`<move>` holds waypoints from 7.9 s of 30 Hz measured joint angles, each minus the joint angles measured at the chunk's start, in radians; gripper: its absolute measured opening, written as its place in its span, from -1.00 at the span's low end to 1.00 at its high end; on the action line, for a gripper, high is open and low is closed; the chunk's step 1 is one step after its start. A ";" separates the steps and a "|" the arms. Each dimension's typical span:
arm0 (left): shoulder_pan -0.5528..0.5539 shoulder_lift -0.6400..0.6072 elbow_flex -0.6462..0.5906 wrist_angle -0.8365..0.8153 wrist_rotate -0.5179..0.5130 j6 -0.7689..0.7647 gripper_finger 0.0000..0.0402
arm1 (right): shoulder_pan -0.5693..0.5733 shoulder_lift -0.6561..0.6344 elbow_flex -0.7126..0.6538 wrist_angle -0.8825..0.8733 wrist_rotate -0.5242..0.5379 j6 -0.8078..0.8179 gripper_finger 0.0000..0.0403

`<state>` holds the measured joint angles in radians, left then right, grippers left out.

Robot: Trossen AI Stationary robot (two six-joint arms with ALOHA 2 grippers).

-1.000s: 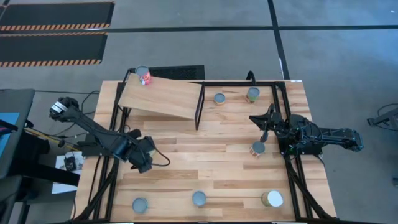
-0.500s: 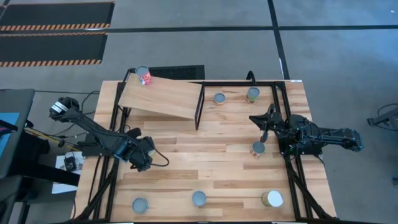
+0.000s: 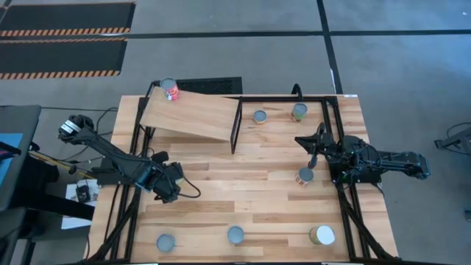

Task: Pick and place cans onto a shelf
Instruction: Put the canned carrots on the shelf, then put the canned diced tomato on the shelf

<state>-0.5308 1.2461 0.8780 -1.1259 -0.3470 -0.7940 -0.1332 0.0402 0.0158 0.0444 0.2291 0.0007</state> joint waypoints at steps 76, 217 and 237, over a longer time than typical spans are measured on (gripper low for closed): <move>1.025 0.321 0.869 -0.219 -0.028 0.926 -1.00 | 0.000 0.000 0.000 0.000 0.000 0.000 -0.77; 0.604 -0.447 -0.861 2.053 0.243 0.909 -1.00 | 0.586 1.113 0.654 -0.935 -0.009 1.024 0.01; 0.604 -0.448 -0.861 2.059 0.235 0.900 -1.00 | 0.436 1.329 0.894 -0.929 -0.045 0.714 -0.93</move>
<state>0.0734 0.7982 0.0170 0.9333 -0.1120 0.1055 0.3025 1.3693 0.9100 -0.8846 0.1845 0.7144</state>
